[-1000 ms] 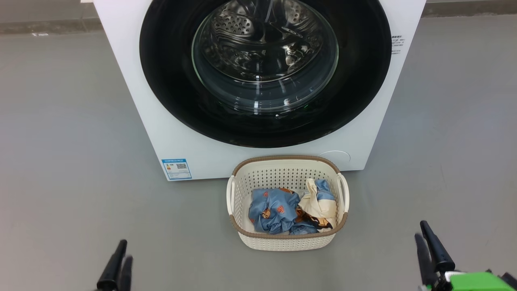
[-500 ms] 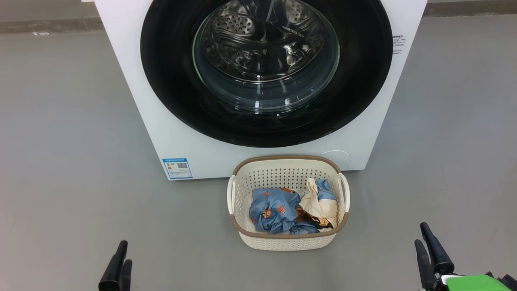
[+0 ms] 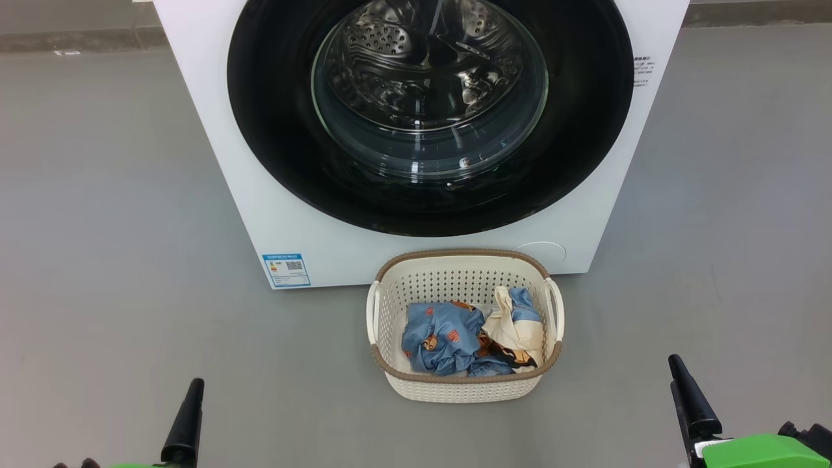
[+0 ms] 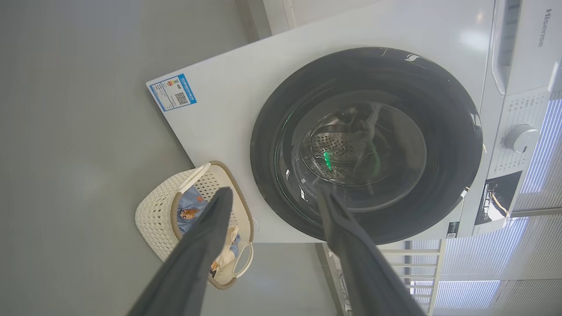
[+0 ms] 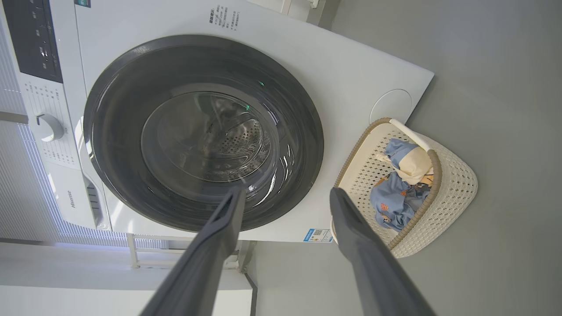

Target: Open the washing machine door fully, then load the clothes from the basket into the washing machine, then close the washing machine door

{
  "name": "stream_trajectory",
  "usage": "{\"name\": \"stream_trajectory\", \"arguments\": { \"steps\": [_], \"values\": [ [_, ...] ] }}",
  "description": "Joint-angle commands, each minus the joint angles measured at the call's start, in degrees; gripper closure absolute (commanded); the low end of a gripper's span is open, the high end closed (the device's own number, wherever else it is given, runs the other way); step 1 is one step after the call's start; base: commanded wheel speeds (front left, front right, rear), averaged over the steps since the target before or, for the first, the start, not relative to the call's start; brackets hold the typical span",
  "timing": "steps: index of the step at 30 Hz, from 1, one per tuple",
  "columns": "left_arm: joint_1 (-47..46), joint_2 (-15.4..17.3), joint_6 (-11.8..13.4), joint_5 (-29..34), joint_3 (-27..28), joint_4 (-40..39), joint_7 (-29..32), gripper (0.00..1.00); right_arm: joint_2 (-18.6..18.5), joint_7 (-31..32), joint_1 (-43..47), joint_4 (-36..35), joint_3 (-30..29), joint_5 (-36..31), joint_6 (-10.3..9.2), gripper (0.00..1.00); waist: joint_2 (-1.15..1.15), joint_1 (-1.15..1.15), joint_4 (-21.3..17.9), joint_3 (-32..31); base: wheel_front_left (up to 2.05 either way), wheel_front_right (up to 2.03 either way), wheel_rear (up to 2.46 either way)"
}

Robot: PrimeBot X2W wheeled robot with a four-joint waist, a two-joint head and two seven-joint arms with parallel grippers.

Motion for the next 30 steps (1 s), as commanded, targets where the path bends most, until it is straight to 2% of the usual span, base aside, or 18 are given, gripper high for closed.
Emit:
{"name": "stream_trajectory", "arguments": {
  "steps": [1, 30],
  "values": [
    [-2.0, 1.2, -0.1, 2.1, 0.2, -2.1, -0.8, 0.0, -1.0, -0.8, -2.4, -1.8, 0.7, -2.3, 0.02, 0.0, 0.0, -0.01, 0.0, 0.0, 0.0, 0.0, 0.0],
    [-1.7, 2.6, -0.1, 26.1, -1.4, -4.0, -5.5, 0.0, -2.7, -5.5, -3.7, -0.8, 3.7, -21.6, 0.04, 0.0, 0.0, -0.01, -0.1, -0.2, 0.0, 0.0, 0.0]
  ]
}}
